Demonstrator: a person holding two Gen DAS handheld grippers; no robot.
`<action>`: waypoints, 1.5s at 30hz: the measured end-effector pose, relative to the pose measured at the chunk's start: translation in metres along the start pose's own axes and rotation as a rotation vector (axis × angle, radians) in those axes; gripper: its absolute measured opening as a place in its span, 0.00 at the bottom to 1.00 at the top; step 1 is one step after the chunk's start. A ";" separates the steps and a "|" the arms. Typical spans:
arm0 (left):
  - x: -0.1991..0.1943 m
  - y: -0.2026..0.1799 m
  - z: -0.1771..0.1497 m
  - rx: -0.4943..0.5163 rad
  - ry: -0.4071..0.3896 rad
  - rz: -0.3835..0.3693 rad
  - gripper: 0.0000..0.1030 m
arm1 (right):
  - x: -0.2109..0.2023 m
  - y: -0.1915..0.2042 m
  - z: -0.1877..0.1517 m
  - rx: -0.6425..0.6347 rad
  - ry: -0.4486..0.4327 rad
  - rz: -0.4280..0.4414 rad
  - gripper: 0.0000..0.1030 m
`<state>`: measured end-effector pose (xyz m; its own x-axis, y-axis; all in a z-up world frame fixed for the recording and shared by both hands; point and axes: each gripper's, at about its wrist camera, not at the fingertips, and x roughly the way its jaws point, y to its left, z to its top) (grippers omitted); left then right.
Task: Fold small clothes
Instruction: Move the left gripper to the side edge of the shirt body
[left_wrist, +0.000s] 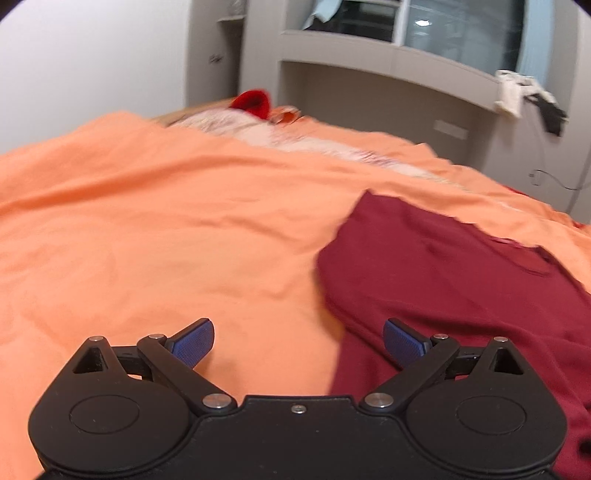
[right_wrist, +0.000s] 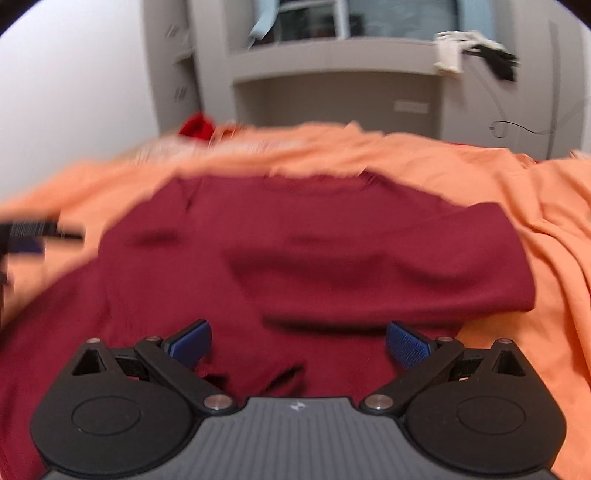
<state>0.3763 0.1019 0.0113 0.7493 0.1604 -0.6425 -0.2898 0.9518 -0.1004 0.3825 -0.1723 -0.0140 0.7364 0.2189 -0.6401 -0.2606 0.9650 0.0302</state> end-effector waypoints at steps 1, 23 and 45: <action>0.005 0.002 0.000 -0.012 0.016 0.006 0.96 | 0.000 0.004 -0.004 -0.026 0.009 -0.009 1.00; -0.074 0.023 0.001 -0.015 -0.086 0.049 0.99 | -0.102 -0.020 -0.064 -0.013 -0.192 0.098 1.00; -0.241 0.018 -0.151 0.491 -0.268 -0.244 0.99 | -0.173 0.073 -0.162 -0.486 -0.257 -0.147 1.00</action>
<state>0.1005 0.0408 0.0495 0.9016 -0.0782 -0.4254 0.1699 0.9685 0.1820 0.1348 -0.1633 -0.0259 0.8989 0.1745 -0.4019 -0.3569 0.8236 -0.4407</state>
